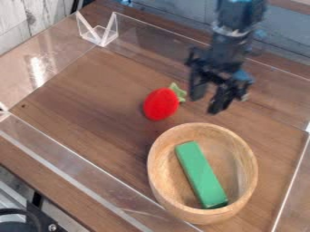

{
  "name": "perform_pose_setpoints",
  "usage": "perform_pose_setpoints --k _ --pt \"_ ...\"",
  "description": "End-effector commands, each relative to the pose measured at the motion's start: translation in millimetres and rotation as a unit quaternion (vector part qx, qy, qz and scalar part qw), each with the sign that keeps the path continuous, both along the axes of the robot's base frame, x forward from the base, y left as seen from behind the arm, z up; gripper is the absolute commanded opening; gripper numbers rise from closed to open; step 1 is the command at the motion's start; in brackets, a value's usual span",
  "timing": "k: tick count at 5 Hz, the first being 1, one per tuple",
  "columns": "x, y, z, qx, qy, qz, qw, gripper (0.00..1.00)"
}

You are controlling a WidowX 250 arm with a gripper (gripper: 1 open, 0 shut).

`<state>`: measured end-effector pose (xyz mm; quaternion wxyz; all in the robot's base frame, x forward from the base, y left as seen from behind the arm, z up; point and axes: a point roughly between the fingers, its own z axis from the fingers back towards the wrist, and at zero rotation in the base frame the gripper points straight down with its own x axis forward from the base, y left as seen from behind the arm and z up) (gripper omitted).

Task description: Move the red object to the right side of the table

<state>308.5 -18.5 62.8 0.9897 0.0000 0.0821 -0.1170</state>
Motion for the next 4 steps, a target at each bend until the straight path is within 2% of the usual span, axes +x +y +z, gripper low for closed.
perform_pose_setpoints --k 1,3,4 --pt "4.2 40.8 13.0 0.006 -0.048 0.016 0.9987 1.0" --pt "7.4 42.9 -11.4 -0.002 -0.056 0.008 0.9984 1.0" --pt "8.6 52.6 -19.6 -0.007 -0.056 0.01 0.9984 0.0"
